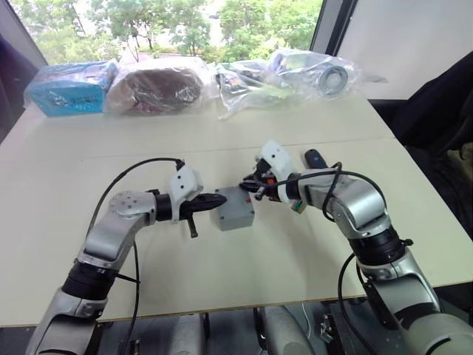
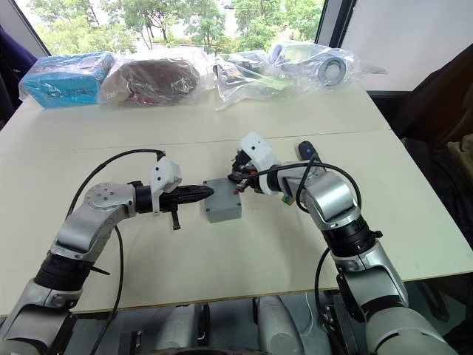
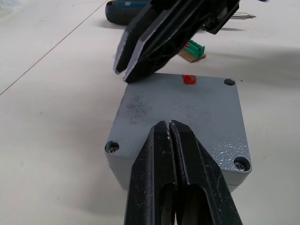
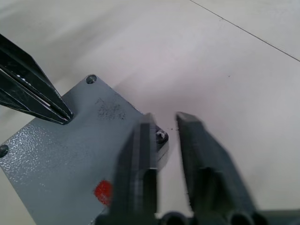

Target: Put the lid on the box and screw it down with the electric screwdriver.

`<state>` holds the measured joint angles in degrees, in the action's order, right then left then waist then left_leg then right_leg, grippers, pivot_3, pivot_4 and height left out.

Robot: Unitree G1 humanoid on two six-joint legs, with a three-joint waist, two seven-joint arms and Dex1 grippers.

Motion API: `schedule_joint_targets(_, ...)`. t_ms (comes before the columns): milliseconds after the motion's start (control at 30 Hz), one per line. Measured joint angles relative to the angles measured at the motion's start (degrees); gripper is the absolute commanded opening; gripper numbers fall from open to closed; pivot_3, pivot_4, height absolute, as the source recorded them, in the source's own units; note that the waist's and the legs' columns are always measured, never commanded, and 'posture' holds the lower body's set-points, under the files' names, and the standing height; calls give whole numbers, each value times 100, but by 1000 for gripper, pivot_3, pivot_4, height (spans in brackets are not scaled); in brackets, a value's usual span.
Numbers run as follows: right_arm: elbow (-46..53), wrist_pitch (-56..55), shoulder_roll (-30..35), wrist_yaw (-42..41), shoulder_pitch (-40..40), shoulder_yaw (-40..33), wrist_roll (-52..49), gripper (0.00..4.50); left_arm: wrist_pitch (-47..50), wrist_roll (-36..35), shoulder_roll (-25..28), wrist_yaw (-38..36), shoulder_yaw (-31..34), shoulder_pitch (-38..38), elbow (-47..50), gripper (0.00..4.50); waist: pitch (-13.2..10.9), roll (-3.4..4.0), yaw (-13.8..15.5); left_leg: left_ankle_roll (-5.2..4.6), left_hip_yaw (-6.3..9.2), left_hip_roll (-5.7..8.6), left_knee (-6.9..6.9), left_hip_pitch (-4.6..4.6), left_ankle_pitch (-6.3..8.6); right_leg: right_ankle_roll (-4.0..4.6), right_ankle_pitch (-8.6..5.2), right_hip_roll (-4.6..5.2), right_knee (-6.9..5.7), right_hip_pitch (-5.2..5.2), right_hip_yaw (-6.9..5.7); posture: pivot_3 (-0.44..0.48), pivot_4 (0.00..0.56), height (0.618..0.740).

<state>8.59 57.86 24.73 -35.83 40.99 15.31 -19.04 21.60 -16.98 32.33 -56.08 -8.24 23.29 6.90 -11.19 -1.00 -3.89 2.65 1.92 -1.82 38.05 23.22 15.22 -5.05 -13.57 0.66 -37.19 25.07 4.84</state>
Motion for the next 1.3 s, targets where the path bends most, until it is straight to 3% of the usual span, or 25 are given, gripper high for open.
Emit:
schedule_joint_targets(100,17,23,21,-77,-26,-13,-34,3273,6,0,0,9,0,-16,20,0,0,0,0,0,0,0,0,-2,0,0,0,0,0,-2,0,0,150,740)
schedule_joint_targets(233,106,195,170,-108,-36,-98,-84,4449,20,-1,1,23,1,-47,71,0,0,0,6,0,0,0,0,-2,0,0,0,0,0,-3,0,0,150,740)
schedule_joint_targets(367,227,798,656,-236,114,-488,-338,4449,54,-17,1,20,1,-56,131,0,-1,2,18,0,-1,1,1,2,0,0,0,2,3,-2,1,0,150,740)
schedule_joint_targets(567,4,1340,1912,-740,1163,-921,-559,4449,174,-100,23,-60,18,0,279,0,-2,2,11,0,0,-1,-3,3,0,1,-1,0,4,4,-1,0,150,740)
schedule_joint_targets(633,-290,1572,2248,-830,1328,-739,-464,4449,238,-246,46,-94,81,92,416,0,-3,1,6,0,-1,0,-4,3,0,2,-2,0,8,3,-1,0,150,740)
schedule_joint_targets(933,-1584,2566,2573,-911,1873,702,-136,4449,602,-757,105,-74,313,421,1096,0,-5,1,7,0,-8,1,-2,12,0,1,-1,1,10,14,9,0,150,740)
schedule_joint_targets(1300,-3831,1402,2295,-1758,2310,2029,778,4449,822,-979,131,191,444,383,1581,0,-5,2,-15,0,-13,1,-3,9,0,0,0,-1,6,18,13,0,150,740)
